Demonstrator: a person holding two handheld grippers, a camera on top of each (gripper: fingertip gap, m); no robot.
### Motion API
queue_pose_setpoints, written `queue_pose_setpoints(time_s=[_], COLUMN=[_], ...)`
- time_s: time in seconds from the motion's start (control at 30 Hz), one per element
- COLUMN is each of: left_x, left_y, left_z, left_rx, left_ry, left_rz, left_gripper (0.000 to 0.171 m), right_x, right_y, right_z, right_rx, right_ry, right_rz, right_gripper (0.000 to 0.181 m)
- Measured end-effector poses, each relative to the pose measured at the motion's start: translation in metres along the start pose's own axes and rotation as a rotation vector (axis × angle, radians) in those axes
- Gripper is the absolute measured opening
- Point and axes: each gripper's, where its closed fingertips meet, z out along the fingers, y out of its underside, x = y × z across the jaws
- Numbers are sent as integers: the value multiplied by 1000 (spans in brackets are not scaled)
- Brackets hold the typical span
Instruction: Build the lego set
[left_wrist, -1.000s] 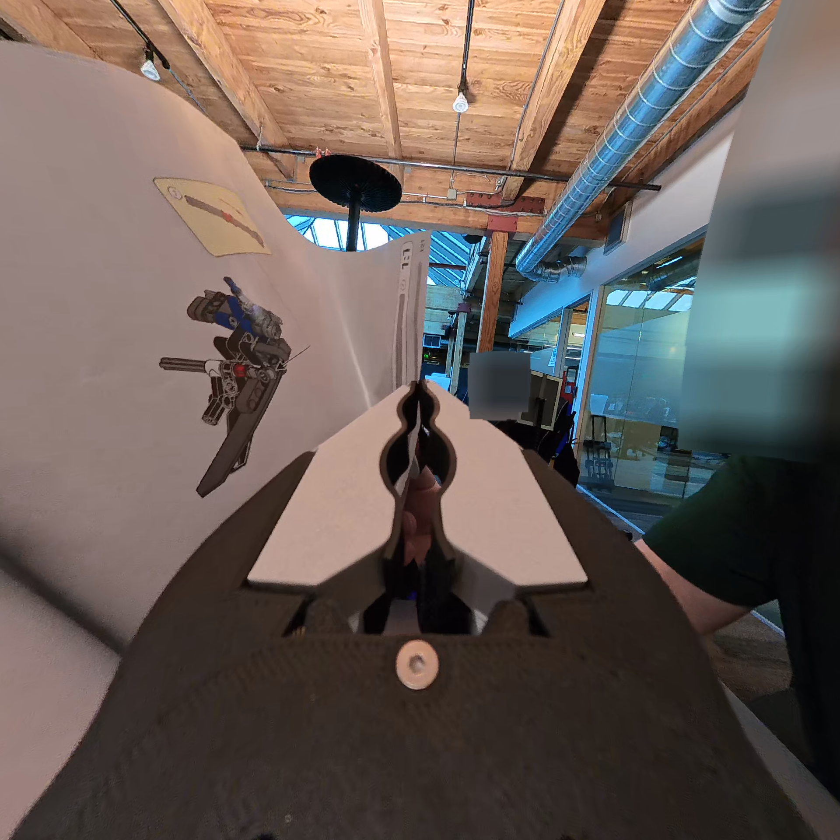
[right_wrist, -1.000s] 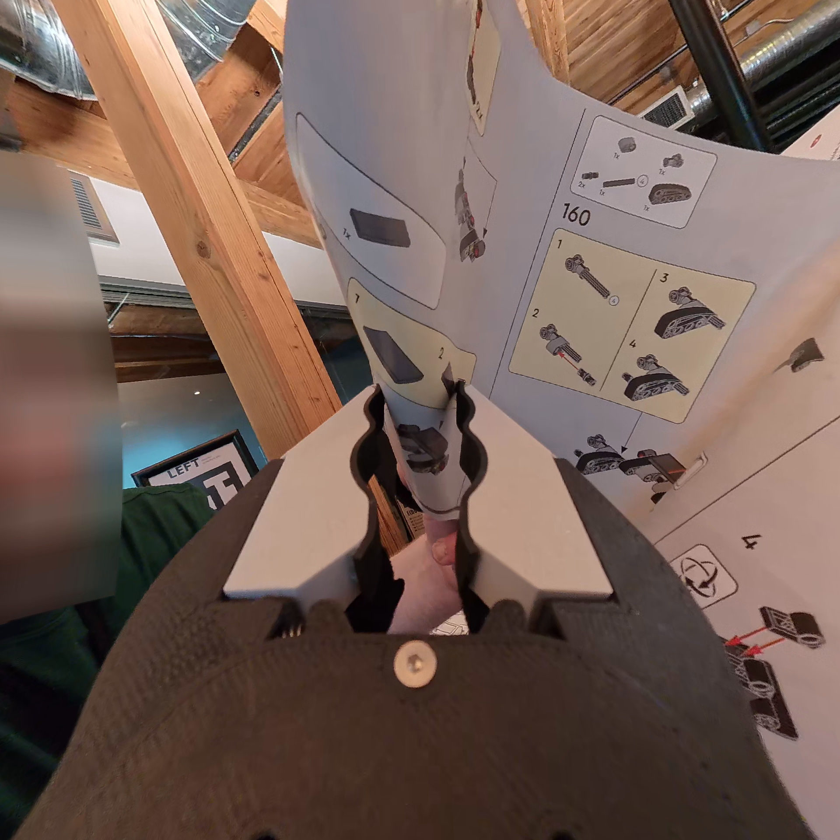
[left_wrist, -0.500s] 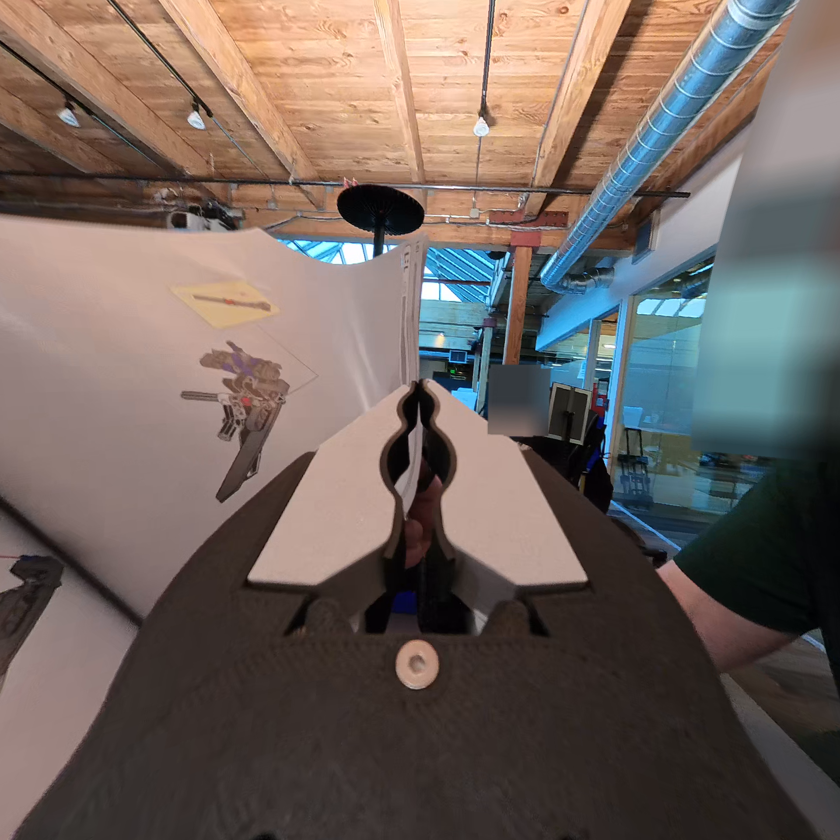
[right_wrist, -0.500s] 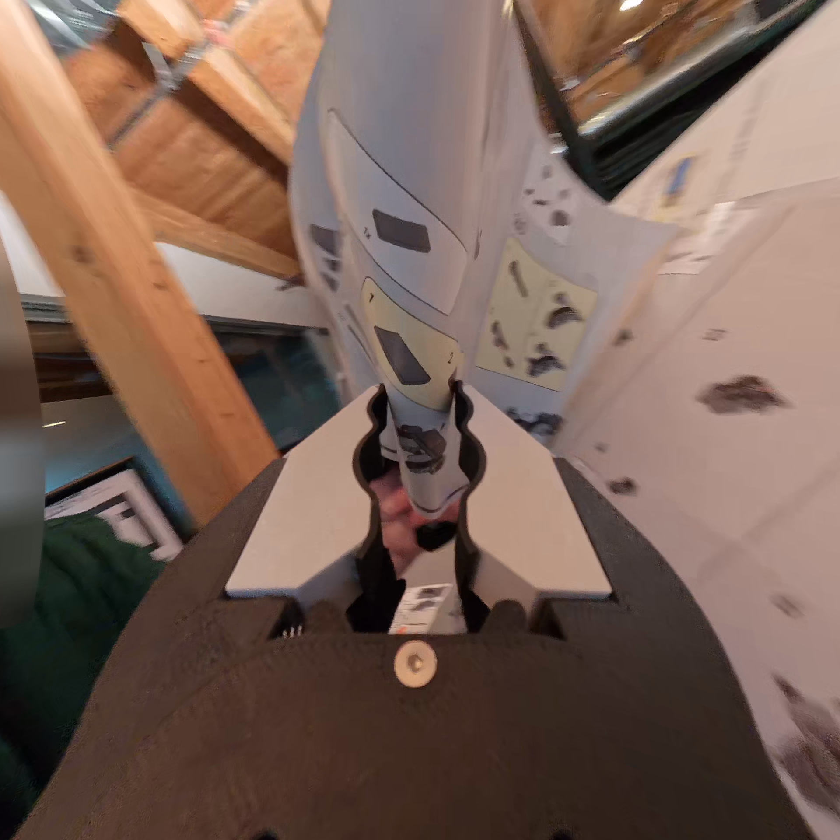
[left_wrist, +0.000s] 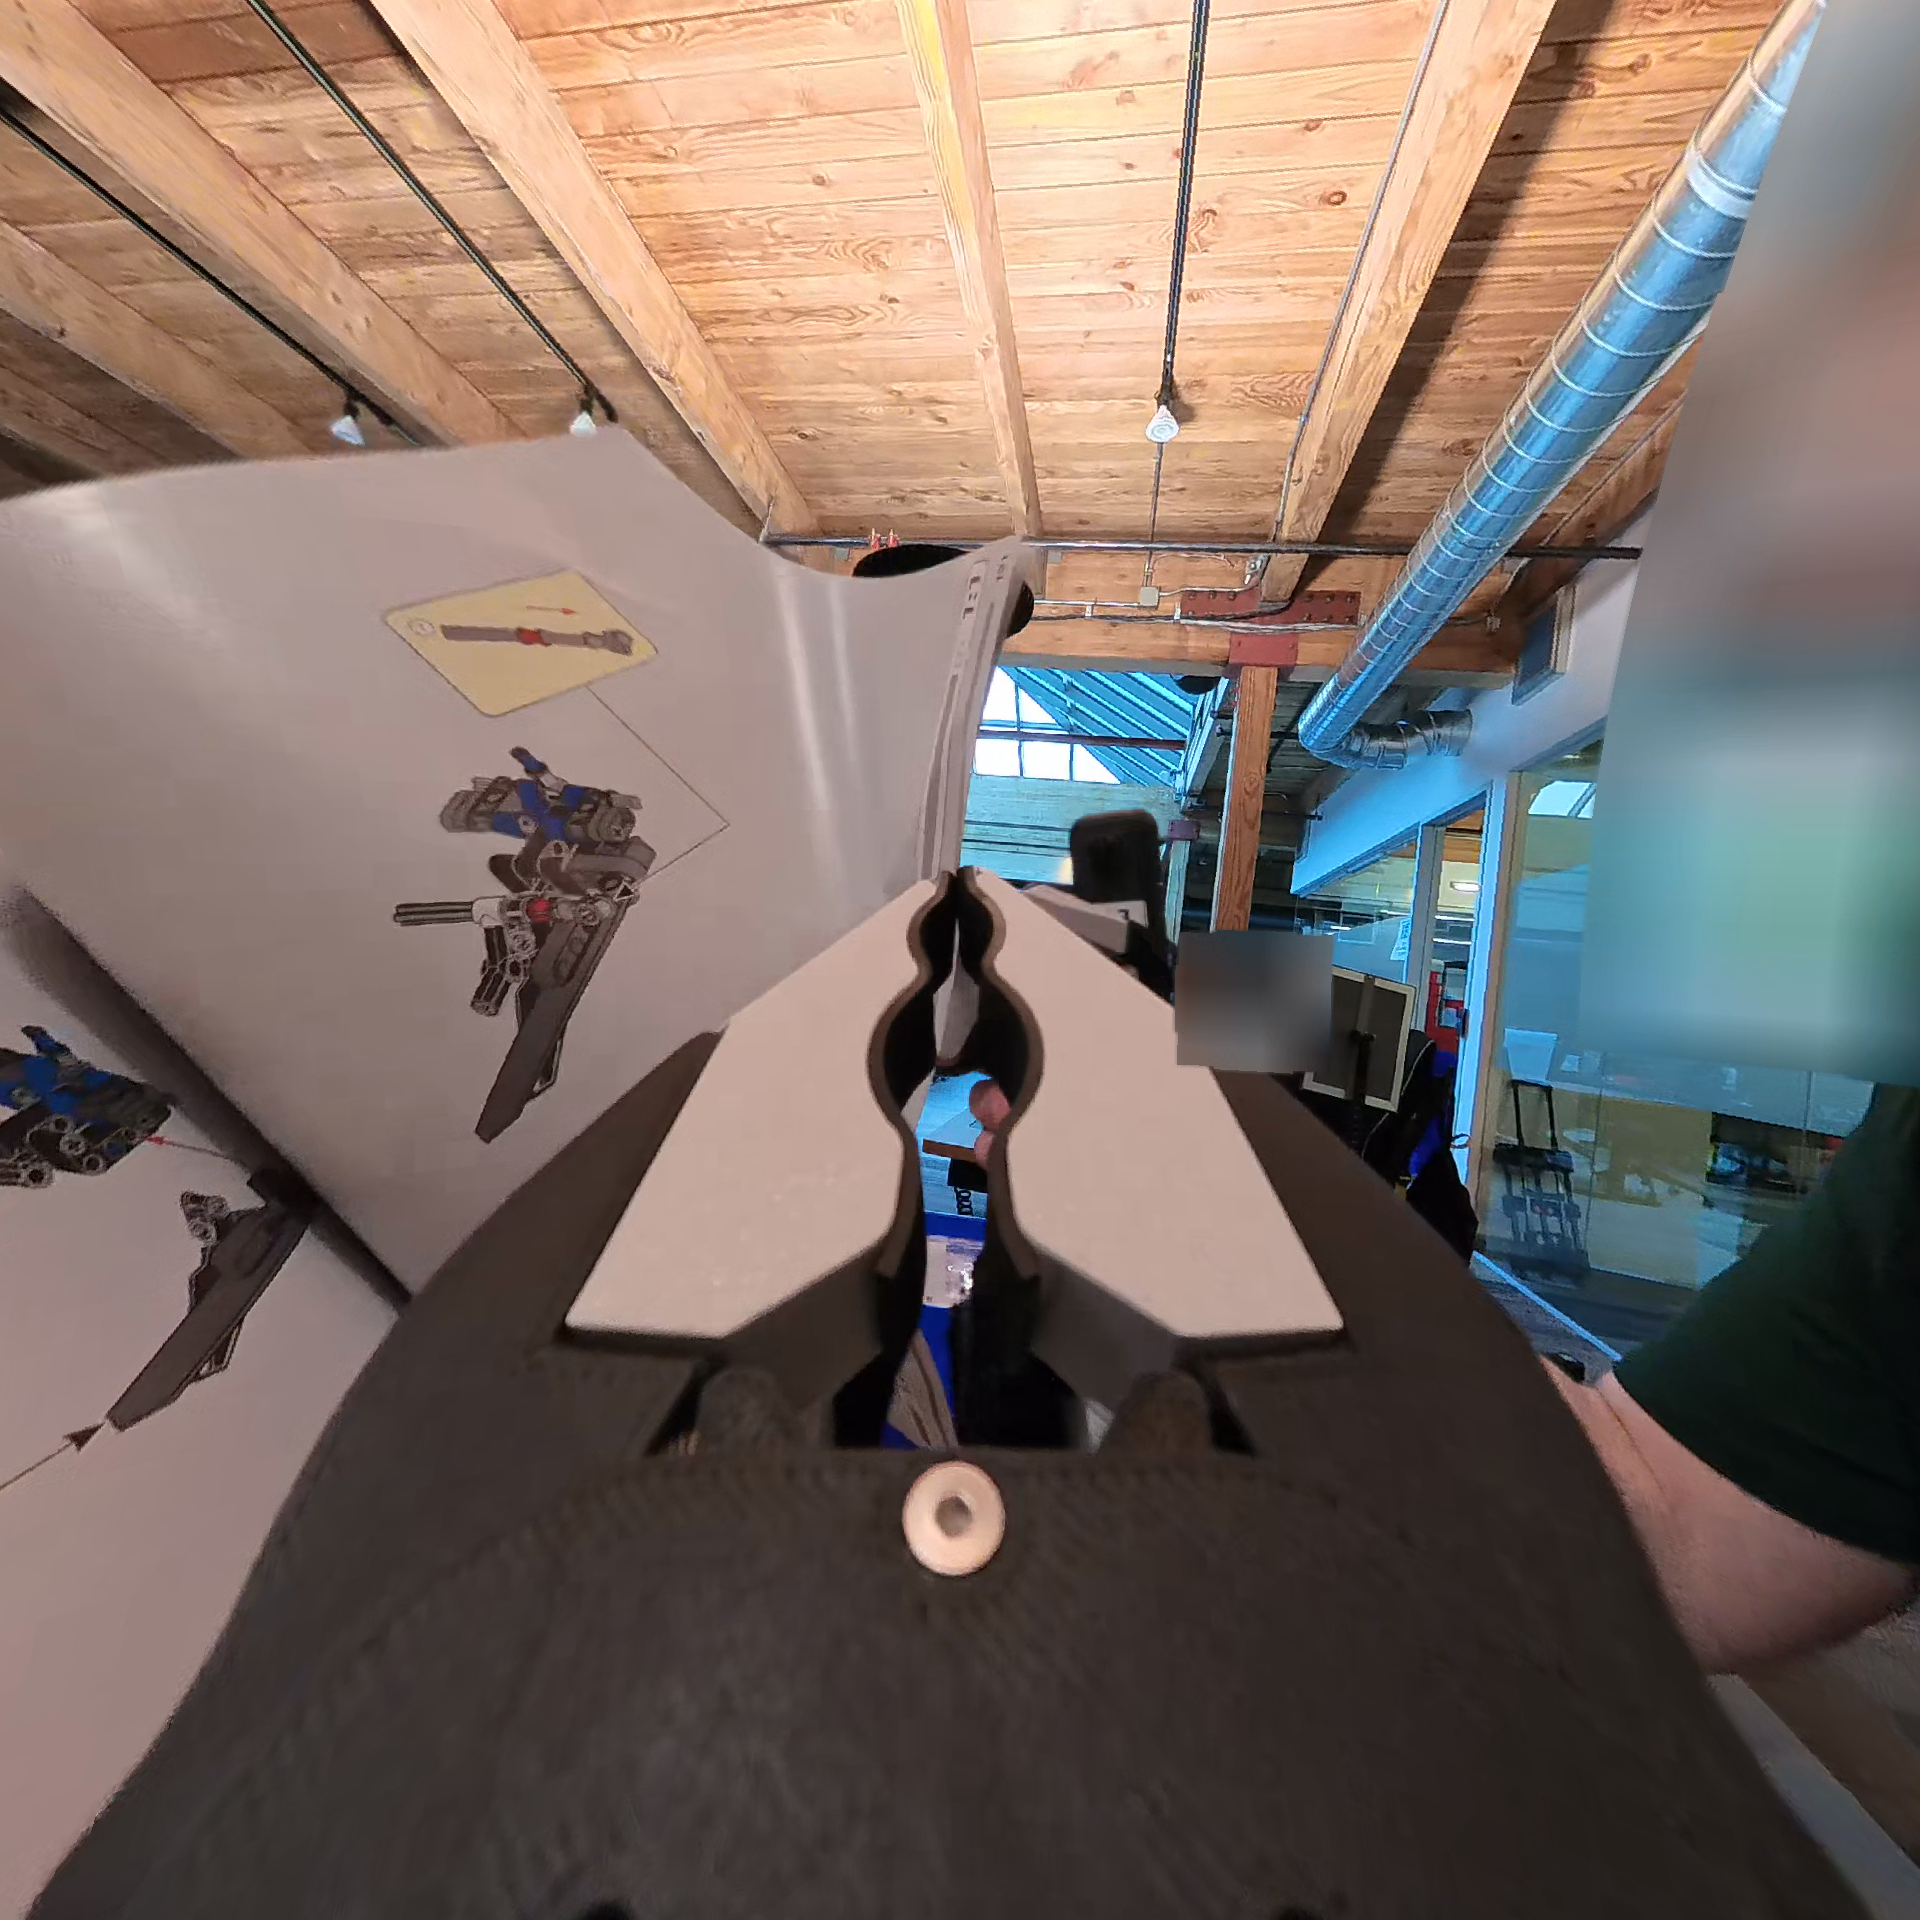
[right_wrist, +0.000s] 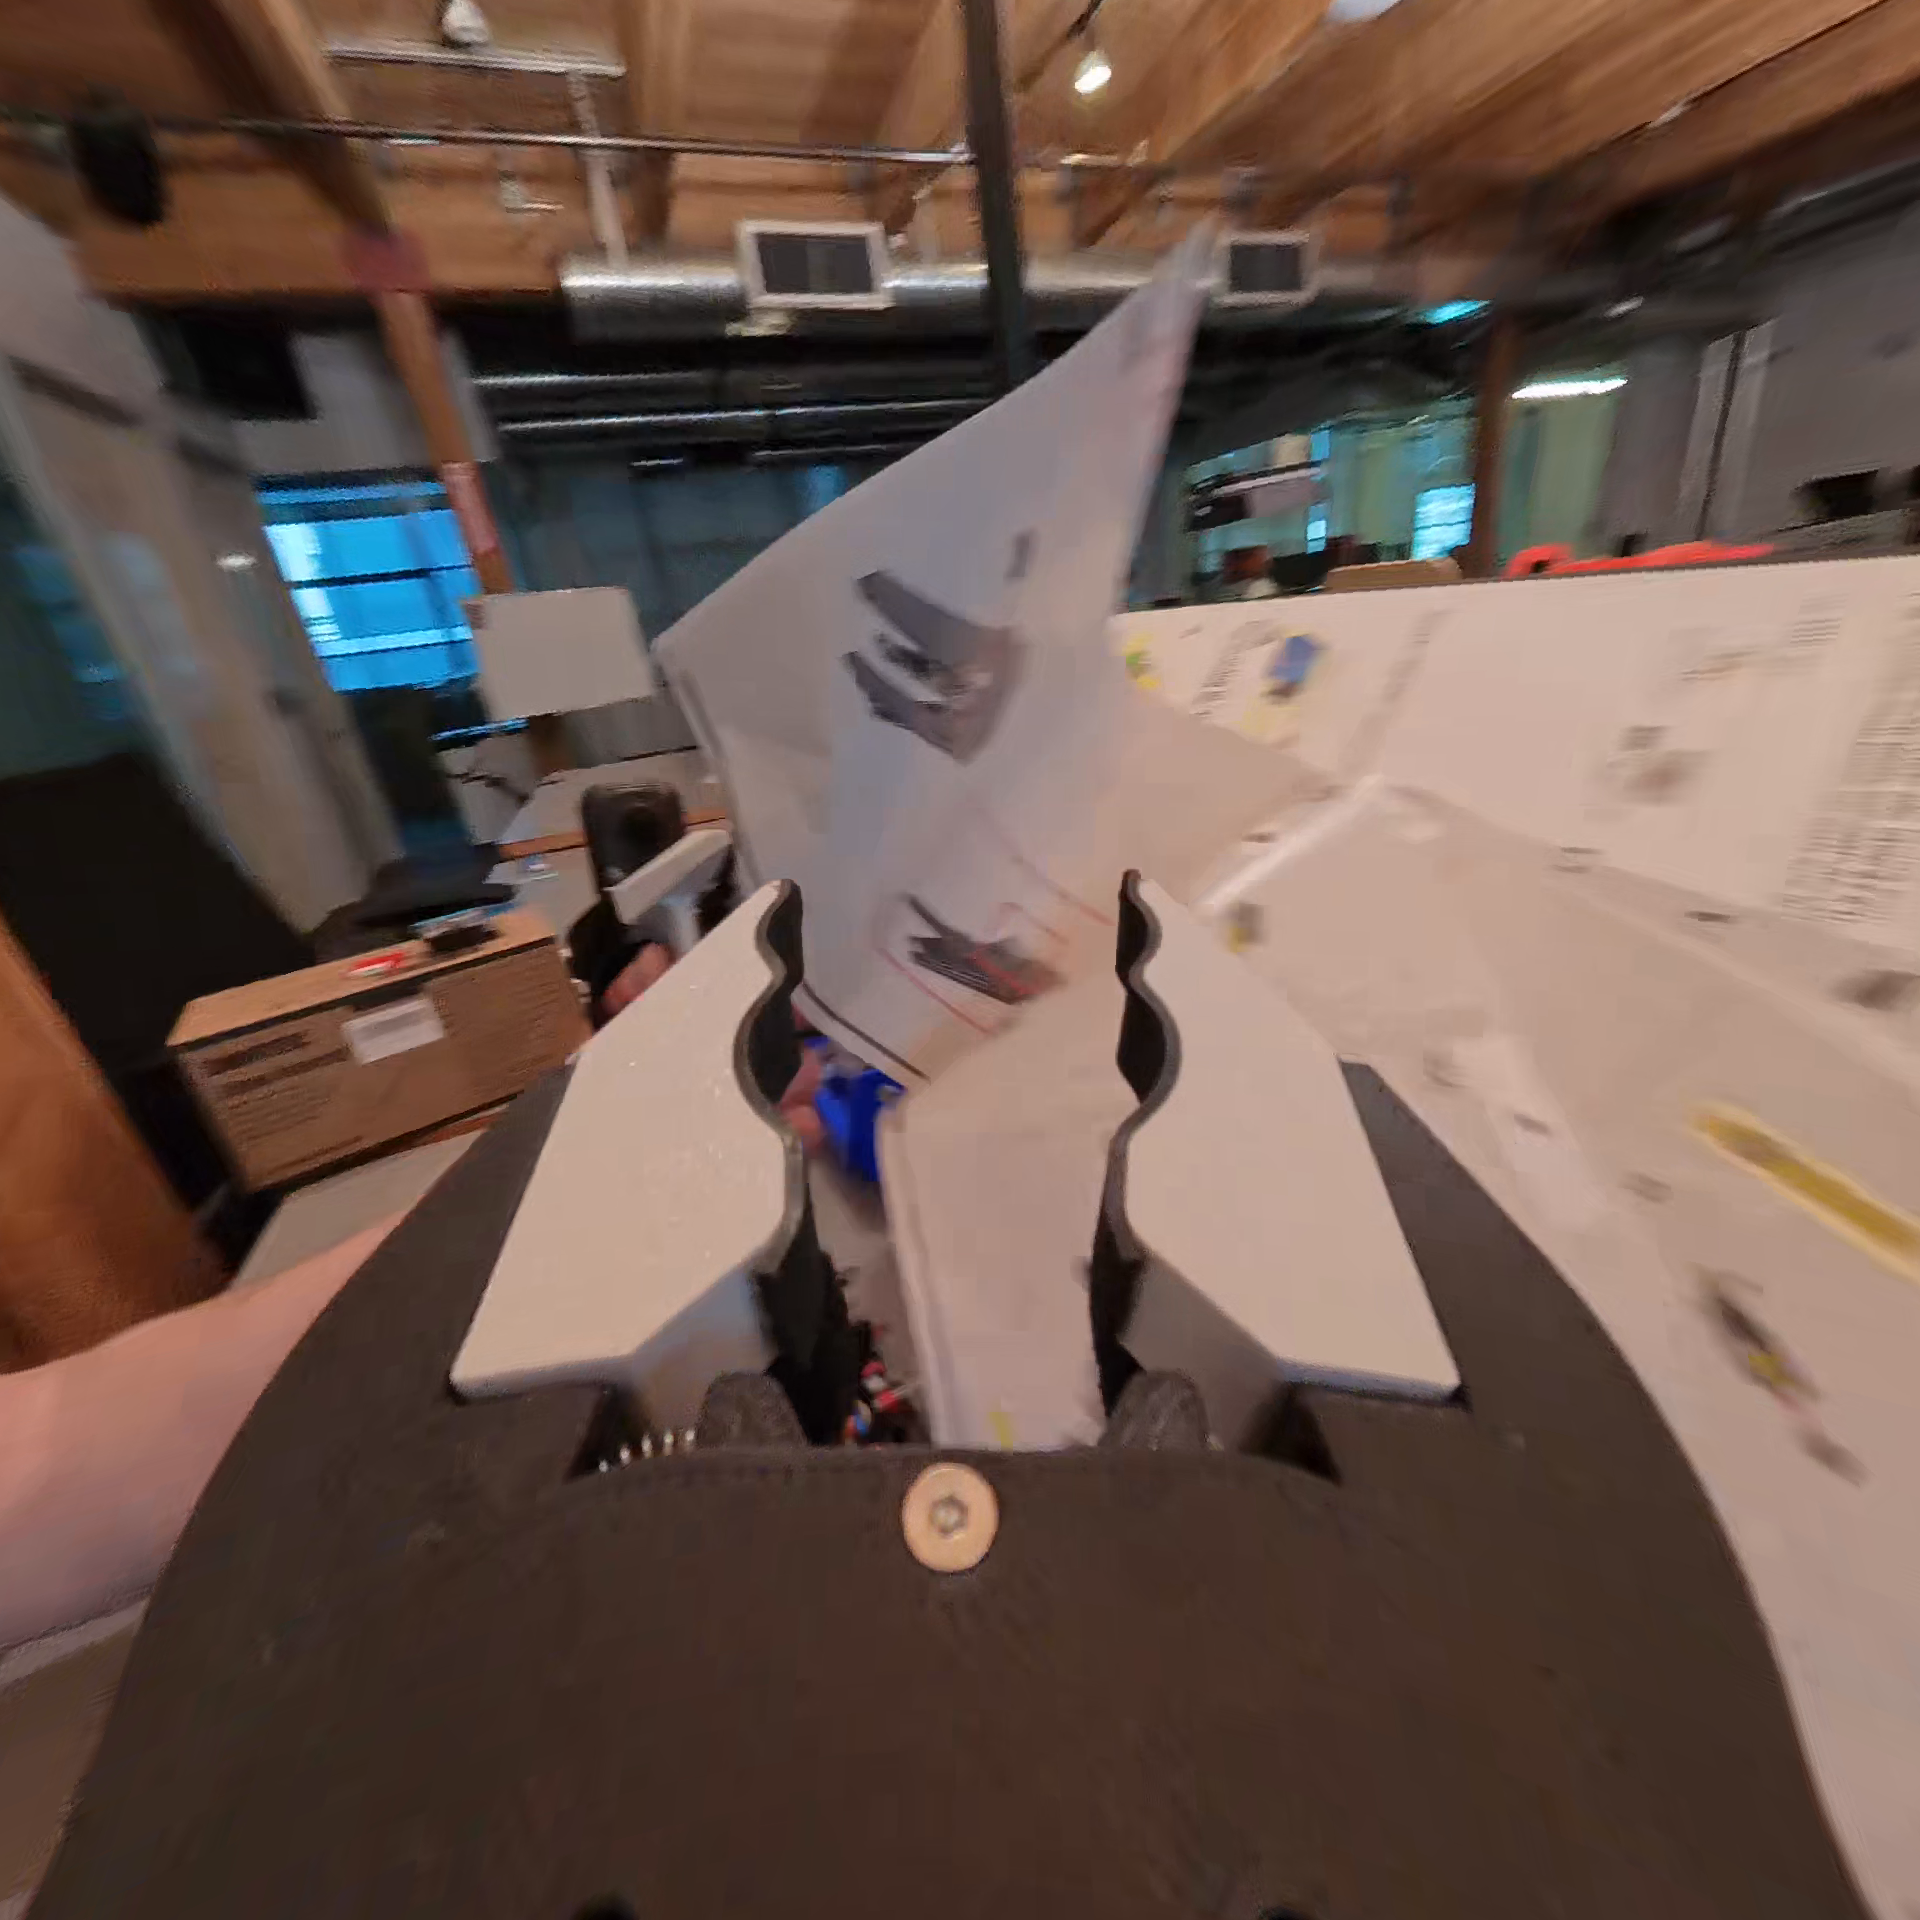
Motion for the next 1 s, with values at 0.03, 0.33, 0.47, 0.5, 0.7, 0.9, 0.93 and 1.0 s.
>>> queue_pose_setpoints(time_s=[0.03,0.33,0.47,0.5,0.7,0.9,0.93,1.0], left_x=[1,5,3,3,1,3,3,2], left_y=[0,7,4,4,4,1,0,0], left_z=[0,10,9,9,6,7,7,8], left_rx=[1,-29,-14,-10,7,22,26,25], left_ry=[2,35,50,55,66,83,84,82], left_rz=[-2,-14,-24,-27,-38,-45,-46,-47], left_gripper=[0,0,0,0,0,0,0,0], right_x=[-10,-42,-45,-46,-44,-47,-45,-43], right_y=[5,18,15,15,18,15,15,15], right_z=[17,91,91,91,89,86,85,83], right_rx=[-12,0,23,26,28,44,49,52], right_ry=[-48,-290,-349,-371,-419,-490,-494,-497], right_rz=[19,191,212,232,262,325,336,343], right_gripper=[59,45,36,35,25,25,25,23])
